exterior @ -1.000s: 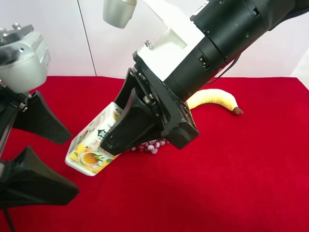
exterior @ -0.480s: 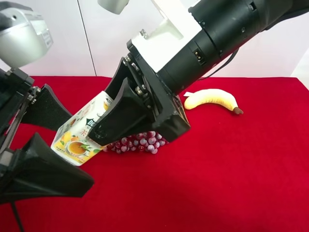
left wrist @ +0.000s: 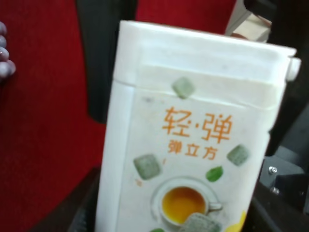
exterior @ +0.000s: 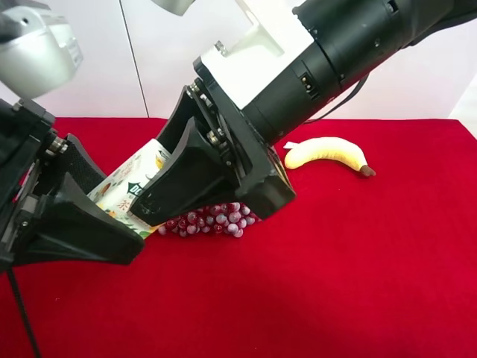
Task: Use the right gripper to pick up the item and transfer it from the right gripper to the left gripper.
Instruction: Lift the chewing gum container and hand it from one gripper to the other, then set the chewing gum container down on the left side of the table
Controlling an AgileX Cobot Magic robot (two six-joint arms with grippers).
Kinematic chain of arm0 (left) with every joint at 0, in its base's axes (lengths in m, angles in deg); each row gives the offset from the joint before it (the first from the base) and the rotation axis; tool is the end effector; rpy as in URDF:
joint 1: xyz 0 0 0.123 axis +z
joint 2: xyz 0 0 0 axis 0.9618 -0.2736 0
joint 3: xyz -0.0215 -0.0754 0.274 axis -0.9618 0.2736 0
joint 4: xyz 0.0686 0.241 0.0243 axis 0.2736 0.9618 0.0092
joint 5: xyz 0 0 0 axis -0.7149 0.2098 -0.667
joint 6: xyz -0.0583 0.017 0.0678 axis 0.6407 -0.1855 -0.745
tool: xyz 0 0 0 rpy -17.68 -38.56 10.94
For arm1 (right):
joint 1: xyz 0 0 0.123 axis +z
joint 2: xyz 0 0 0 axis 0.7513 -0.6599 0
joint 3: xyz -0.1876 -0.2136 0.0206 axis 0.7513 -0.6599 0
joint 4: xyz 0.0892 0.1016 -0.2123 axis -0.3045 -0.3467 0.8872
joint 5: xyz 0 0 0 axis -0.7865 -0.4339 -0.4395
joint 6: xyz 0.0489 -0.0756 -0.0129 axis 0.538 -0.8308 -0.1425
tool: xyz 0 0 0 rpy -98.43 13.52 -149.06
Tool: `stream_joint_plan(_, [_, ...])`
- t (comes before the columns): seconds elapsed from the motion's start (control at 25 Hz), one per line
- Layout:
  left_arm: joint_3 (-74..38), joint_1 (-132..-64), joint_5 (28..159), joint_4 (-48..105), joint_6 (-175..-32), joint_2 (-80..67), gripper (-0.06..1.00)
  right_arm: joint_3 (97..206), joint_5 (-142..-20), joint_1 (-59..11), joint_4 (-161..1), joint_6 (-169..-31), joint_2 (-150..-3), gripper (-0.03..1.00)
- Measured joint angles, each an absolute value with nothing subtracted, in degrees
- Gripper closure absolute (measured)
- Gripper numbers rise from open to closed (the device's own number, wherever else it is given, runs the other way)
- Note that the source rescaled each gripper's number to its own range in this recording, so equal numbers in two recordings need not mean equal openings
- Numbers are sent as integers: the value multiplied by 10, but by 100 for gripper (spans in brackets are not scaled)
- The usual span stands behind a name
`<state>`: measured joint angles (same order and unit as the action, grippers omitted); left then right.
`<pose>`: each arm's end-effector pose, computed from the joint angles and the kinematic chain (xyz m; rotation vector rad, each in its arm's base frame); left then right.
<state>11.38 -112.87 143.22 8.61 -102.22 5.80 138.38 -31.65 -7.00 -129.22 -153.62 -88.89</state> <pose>0.1262 -0.1529 0.3215 1.2588 2.2012 -0.7638 0.1819 0.2490 0.3206 -1.7536 1.6250 1.0205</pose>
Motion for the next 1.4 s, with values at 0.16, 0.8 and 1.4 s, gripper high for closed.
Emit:
stream_joint_plan(0.16, [114, -1129, 1432, 86, -1023, 58, 90, 1384, -317, -70, -1292, -1537, -889, 96])
stream_joint_plan(0.8, [114, -1129, 1431, 83, -1023, 58, 94, 1384, -307, -70, -1306, -1522, -889, -3])
stream_joint_plan(1.4, [114, -1129, 1431, 83, -1022, 58, 94, 1384, -272, -69, -1067, -1275, -721, -3])
